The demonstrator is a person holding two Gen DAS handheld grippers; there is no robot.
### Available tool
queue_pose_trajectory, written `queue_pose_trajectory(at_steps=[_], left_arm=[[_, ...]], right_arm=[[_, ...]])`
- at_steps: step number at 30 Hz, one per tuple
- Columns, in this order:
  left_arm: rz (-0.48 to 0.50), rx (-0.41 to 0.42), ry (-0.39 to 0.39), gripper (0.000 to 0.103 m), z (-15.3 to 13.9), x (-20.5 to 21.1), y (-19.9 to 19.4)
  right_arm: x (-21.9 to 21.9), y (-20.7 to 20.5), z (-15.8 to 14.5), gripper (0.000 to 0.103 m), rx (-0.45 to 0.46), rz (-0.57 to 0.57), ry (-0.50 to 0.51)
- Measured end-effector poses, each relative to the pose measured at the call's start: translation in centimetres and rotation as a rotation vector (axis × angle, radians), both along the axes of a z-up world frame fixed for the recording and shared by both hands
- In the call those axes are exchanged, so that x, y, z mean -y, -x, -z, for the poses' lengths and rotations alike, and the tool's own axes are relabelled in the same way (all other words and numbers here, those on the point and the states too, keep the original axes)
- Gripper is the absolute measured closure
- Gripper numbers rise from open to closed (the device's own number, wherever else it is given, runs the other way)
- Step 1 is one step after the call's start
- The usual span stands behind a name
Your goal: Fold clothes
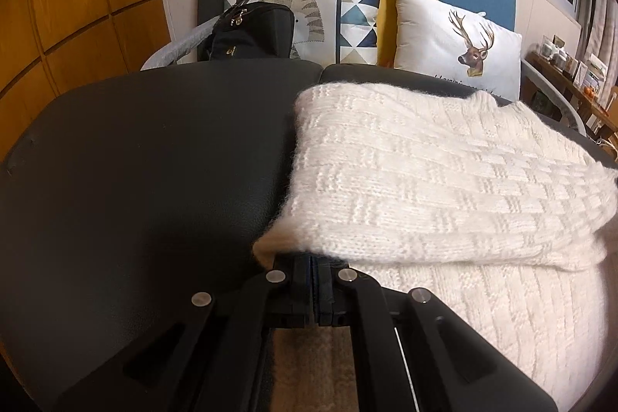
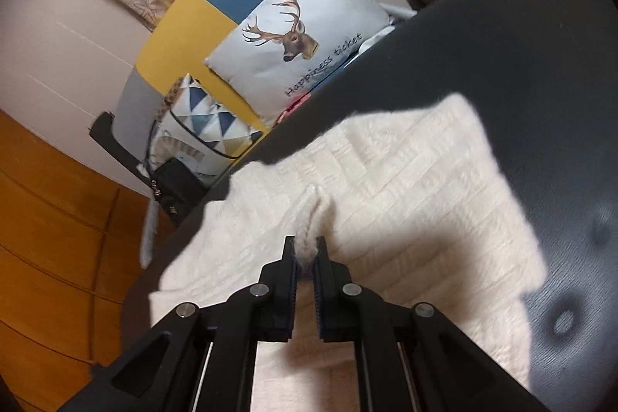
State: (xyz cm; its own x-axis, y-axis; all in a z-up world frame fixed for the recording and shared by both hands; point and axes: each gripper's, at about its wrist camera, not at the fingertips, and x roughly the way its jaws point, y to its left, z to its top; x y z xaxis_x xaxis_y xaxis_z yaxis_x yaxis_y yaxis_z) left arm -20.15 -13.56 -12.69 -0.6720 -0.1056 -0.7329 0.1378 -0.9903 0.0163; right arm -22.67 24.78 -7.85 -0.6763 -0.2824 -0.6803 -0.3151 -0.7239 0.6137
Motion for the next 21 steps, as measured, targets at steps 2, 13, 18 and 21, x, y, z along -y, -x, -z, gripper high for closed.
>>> queue_pose_trajectory(at_steps=[2,13,18,21], left_arm=[[0.0,0.0,0.005,0.102,0.0,-0.1,0.0],[0.0,0.002,-0.017,0.102,0.2,0.1,-0.1],[-0.002,0.006,-0.007,0.102,0.3,-0.1,0.0],[-0.003,0.005,-0.004,0.102,0.3,-0.2,0.0]], right_arm=[[-0.4,0.2,1.0,0.097,0.032,0.017,-0.002],[0.1,0.0,1.7,0.088,0.066,-0.04,-0.136],[1.0,-2.8,-2.4,0.082,-0.084,0.038,-0.258],[5.0,-1.3,-2.7,0.083,-0.109,-0.14,-0.331]])
